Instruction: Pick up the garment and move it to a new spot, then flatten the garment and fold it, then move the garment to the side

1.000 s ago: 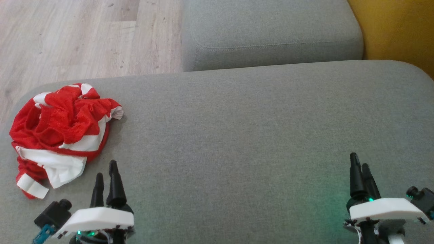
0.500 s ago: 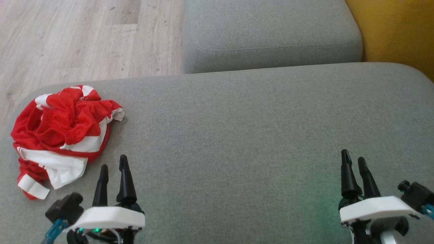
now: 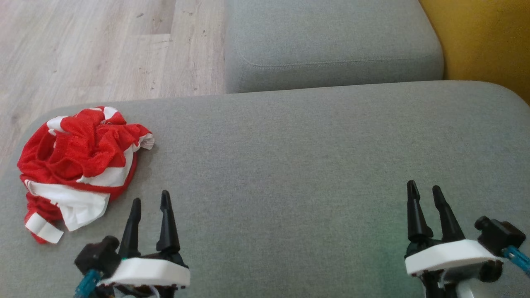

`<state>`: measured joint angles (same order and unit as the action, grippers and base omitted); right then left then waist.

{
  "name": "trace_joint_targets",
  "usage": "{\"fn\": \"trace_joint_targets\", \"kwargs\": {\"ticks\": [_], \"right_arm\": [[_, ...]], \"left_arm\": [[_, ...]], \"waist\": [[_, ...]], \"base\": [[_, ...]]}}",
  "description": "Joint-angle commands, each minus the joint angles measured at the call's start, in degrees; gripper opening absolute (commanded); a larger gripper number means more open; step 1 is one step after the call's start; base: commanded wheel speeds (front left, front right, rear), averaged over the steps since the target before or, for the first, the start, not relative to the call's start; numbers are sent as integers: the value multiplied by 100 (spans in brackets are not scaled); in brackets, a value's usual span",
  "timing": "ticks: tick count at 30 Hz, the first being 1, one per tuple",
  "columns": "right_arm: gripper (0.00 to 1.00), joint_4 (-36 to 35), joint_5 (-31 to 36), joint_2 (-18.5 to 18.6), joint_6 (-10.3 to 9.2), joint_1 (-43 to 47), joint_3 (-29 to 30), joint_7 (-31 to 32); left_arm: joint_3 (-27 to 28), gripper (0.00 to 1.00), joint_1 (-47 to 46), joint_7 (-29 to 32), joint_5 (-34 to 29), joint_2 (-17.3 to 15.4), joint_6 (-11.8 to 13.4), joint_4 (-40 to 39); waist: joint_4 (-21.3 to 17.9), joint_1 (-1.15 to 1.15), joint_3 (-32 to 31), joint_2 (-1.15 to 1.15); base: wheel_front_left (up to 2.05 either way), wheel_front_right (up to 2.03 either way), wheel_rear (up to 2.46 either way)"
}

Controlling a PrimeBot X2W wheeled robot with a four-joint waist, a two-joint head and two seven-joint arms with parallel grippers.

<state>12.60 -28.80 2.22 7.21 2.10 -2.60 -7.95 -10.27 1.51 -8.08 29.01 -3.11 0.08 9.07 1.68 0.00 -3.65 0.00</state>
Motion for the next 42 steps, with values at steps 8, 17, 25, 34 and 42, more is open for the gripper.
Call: {"fn": "trace_joint_targets", "kwargs": {"ticks": [8, 17, 25, 34, 42], "right_arm": [[100, -270, 800, 54, 22, -89, -174, -237], [100, -77, 1502, 57, 24, -42, -72, -390], [100, 33, 1887, 60, 25, -21, -25, -507], [100, 202, 2385, 64, 27, 0, 34, -660], [100, 297, 2517, 65, 28, -10, 53, -705]], "left_arm": [[-36, 100, -190, -222, -798, -70, 146, -268], [-146, 100, -143, -375, -1485, -85, 273, -262], [-236, 100, -122, -493, -1986, -107, 354, -212], [-255, 100, -100, -646, -2607, -132, 471, -4], [-128, 100, -99, -692, -2656, -96, 435, 241]], "waist": [[44, 0, -38, 0], [63, 0, -131, 0], [64, 0, -193, 0], [76, 0, -228, 0], [87, 0, -226, 0]], "base": [[0, 0, 0], [0, 0, 0], [0, 0, 0], [0, 0, 0], [0, 0, 0]]}}
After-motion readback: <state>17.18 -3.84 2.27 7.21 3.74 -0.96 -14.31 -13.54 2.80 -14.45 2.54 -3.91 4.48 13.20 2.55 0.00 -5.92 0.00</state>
